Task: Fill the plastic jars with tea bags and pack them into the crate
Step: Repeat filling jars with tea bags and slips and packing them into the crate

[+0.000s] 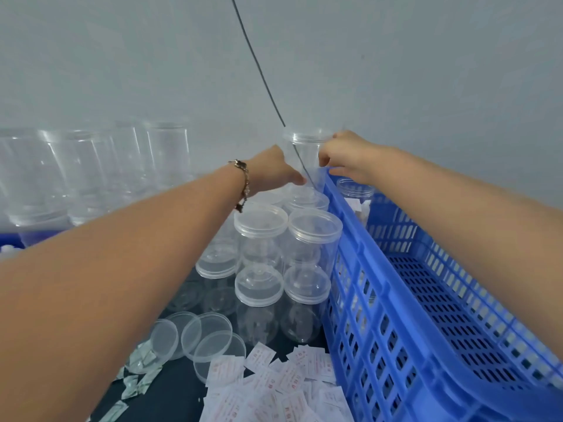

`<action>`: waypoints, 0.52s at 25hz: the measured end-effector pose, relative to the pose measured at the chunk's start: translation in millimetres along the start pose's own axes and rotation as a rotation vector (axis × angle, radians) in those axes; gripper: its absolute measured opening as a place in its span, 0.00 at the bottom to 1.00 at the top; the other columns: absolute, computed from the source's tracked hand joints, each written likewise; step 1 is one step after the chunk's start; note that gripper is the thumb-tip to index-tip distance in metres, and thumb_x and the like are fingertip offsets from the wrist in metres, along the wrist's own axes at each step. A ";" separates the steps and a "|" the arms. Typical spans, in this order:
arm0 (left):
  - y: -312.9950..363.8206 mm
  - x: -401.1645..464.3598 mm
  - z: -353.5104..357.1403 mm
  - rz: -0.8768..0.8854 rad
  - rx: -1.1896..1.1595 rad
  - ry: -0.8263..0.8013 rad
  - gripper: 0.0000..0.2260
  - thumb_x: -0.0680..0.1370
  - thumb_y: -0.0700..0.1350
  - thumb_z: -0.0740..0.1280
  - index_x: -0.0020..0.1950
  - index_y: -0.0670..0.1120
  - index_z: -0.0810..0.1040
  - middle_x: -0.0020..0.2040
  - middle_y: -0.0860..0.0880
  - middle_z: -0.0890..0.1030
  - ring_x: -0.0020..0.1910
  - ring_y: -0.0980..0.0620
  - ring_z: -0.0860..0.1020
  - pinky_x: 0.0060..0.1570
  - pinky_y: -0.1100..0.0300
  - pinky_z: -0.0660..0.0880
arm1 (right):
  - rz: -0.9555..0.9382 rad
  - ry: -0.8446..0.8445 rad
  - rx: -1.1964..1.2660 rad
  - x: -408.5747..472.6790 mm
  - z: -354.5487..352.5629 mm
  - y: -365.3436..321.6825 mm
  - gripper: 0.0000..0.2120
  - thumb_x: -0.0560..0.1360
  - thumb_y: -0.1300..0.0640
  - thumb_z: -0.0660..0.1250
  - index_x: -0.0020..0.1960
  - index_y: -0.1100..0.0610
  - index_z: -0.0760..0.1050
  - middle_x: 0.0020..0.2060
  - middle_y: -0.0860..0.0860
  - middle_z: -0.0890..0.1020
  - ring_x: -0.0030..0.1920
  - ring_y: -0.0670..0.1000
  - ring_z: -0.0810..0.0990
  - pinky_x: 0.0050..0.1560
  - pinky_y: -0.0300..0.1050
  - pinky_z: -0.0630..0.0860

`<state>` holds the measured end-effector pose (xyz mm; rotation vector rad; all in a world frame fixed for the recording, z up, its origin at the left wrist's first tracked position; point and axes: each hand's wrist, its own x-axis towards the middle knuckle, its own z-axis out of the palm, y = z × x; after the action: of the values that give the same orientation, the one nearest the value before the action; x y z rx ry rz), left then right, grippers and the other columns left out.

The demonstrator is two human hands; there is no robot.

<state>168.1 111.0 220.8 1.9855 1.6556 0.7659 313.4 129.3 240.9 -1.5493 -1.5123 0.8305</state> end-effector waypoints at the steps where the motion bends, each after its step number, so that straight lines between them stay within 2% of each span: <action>1: 0.0 2.1 1.4 0.021 -0.018 0.010 0.27 0.74 0.47 0.72 0.69 0.39 0.67 0.62 0.49 0.72 0.57 0.50 0.72 0.54 0.57 0.70 | -0.010 0.012 0.013 -0.9 3.9 -2.4 0.12 0.70 0.70 0.62 0.52 0.61 0.69 0.55 0.57 0.72 0.61 0.57 0.74 0.61 0.47 0.75; 4: 7.2 -6.1 -9.0 0.064 -0.051 0.103 0.24 0.74 0.47 0.72 0.65 0.38 0.70 0.58 0.45 0.74 0.52 0.48 0.72 0.48 0.58 0.69 | -0.078 0.087 0.009 -17.4 5.6 -16.0 0.12 0.70 0.70 0.62 0.52 0.62 0.71 0.53 0.57 0.74 0.57 0.57 0.76 0.57 0.48 0.77; 7: 9.2 -29.0 -33.9 0.075 -0.077 0.173 0.27 0.73 0.49 0.73 0.66 0.40 0.70 0.62 0.45 0.75 0.56 0.48 0.74 0.53 0.57 0.71 | -0.150 0.120 0.034 -52.6 2.0 -33.3 0.11 0.71 0.69 0.62 0.52 0.62 0.74 0.49 0.56 0.76 0.53 0.54 0.78 0.52 0.45 0.79; 9: 5.8 -51.8 -51.6 0.073 -0.062 0.178 0.25 0.71 0.51 0.74 0.64 0.41 0.73 0.58 0.45 0.78 0.55 0.48 0.76 0.55 0.56 0.73 | -0.184 0.094 0.060 -81.4 4.5 -42.2 0.08 0.72 0.68 0.62 0.48 0.59 0.73 0.44 0.54 0.75 0.49 0.53 0.78 0.50 0.44 0.80; 11: -0.3 -81.0 -64.6 0.082 -0.064 0.177 0.19 0.71 0.51 0.74 0.57 0.44 0.77 0.50 0.46 0.80 0.46 0.52 0.76 0.48 0.64 0.73 | -0.215 0.052 0.074 -112.7 13.9 -48.0 0.08 0.72 0.68 0.62 0.49 0.60 0.72 0.42 0.54 0.74 0.46 0.52 0.77 0.51 0.46 0.80; 12: -4.3 -97.7 -68.5 0.087 -0.077 0.191 0.13 0.71 0.51 0.74 0.50 0.47 0.76 0.44 0.49 0.78 0.41 0.55 0.74 0.40 0.70 0.72 | -0.227 0.028 0.069 -127.9 20.4 -49.8 0.09 0.72 0.68 0.62 0.50 0.61 0.72 0.42 0.54 0.74 0.46 0.52 0.77 0.52 0.47 0.80; 13: -10.6 -112.2 -71.3 0.088 -0.091 0.201 0.11 0.72 0.50 0.74 0.43 0.50 0.72 0.39 0.52 0.74 0.36 0.58 0.71 0.32 0.75 0.69 | -0.236 0.008 0.056 -143.3 27.5 -51.3 0.10 0.71 0.68 0.62 0.52 0.61 0.73 0.43 0.54 0.74 0.46 0.52 0.76 0.52 0.47 0.80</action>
<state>98.5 1.7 252.3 1.9824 1.6186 1.0855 255.1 -12.3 262.5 -1.3018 -1.6154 0.7229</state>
